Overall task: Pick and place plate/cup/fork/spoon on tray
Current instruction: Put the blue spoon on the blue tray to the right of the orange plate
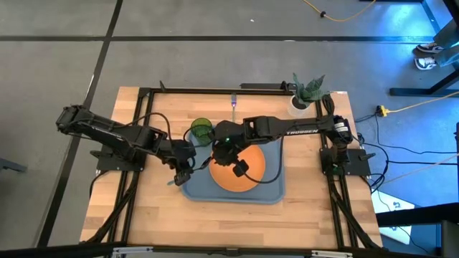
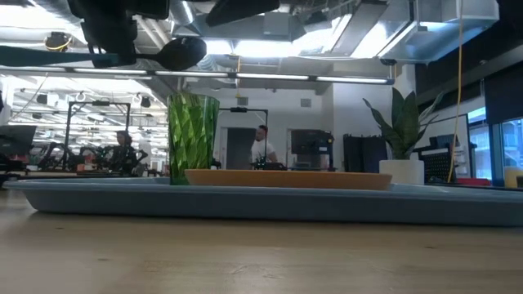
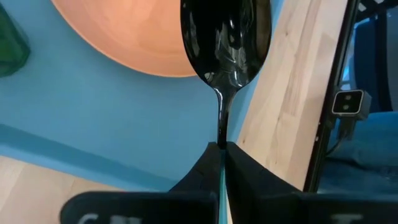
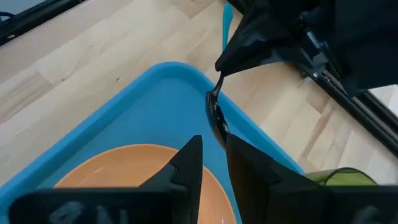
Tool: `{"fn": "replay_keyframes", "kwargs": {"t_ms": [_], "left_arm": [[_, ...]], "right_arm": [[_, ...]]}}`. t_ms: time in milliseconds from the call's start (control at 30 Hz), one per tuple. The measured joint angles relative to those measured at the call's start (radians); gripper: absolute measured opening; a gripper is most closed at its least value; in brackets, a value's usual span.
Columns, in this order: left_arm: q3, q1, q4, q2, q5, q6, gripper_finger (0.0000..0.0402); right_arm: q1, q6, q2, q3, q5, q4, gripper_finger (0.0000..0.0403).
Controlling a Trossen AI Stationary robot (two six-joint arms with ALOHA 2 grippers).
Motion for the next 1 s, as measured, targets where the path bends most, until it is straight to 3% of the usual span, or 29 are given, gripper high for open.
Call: {"fn": "replay_keyframes", "kwargs": {"t_ms": [1000], "left_arm": [[0.0,0.0,0.038,0.0,0.036,0.0,0.0]], "right_arm": [[-0.004,-0.138,0.043,0.0,0.003,0.014,0.0078]]}}
